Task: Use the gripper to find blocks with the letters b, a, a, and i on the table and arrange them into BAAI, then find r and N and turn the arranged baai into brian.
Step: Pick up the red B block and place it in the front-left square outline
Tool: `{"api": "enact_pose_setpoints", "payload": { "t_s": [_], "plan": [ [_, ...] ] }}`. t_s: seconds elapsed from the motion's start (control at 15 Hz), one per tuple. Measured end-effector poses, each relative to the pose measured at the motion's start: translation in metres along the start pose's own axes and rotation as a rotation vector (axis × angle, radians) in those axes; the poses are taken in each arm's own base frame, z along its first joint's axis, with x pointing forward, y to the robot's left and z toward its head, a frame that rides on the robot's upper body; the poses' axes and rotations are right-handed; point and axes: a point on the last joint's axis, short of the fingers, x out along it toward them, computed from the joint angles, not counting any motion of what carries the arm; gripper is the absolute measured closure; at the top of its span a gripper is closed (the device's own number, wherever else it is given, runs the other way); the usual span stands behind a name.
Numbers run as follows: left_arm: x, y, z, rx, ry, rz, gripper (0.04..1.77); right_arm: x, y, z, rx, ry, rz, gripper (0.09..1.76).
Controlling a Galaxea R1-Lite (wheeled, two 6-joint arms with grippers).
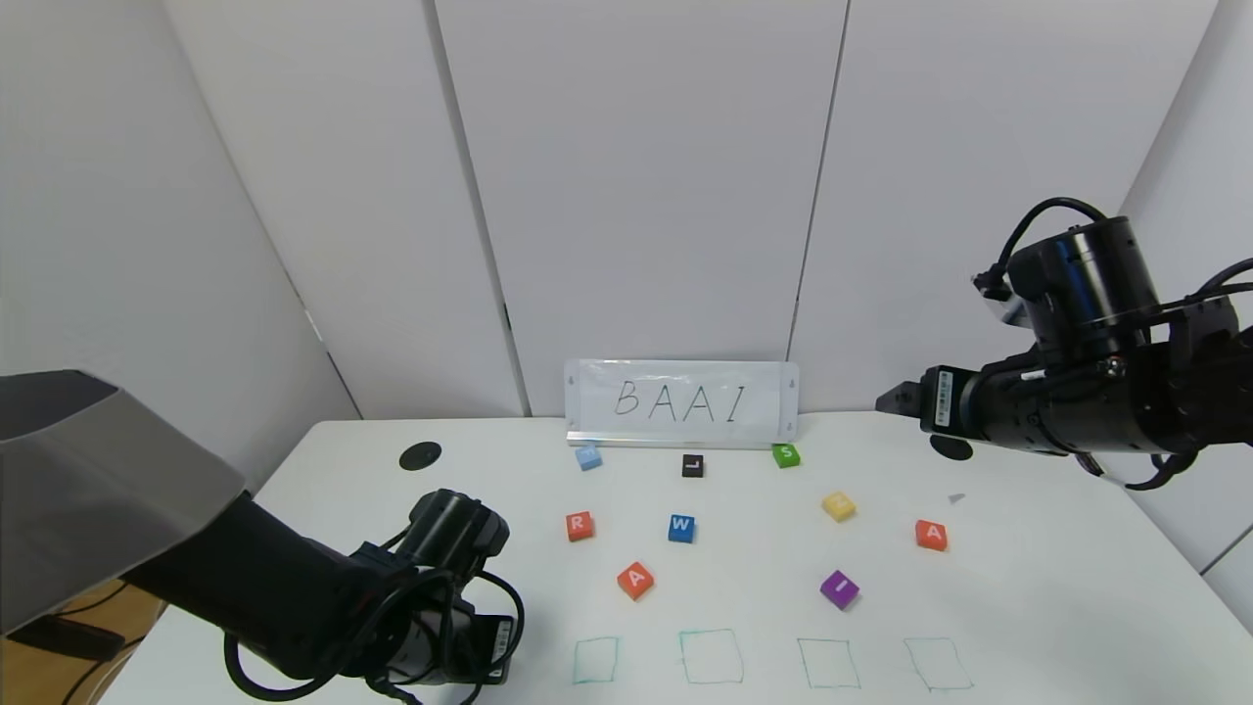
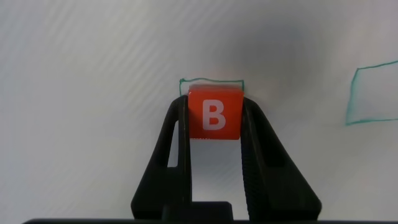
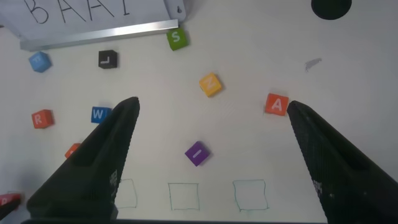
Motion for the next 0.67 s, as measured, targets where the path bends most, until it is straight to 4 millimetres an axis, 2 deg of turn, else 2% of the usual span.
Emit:
{"api": "enact_pose_setpoints", "payload": {
  "t_s": [0.67],
  "plan": [
    [0.0049, 0.0002, -0.0006, 0.002, 0.014, 0.008, 1.29, 0.0004, -0.0001, -0.0001, 0.000, 0.001, -0.002, 0.14]
  ]
}}
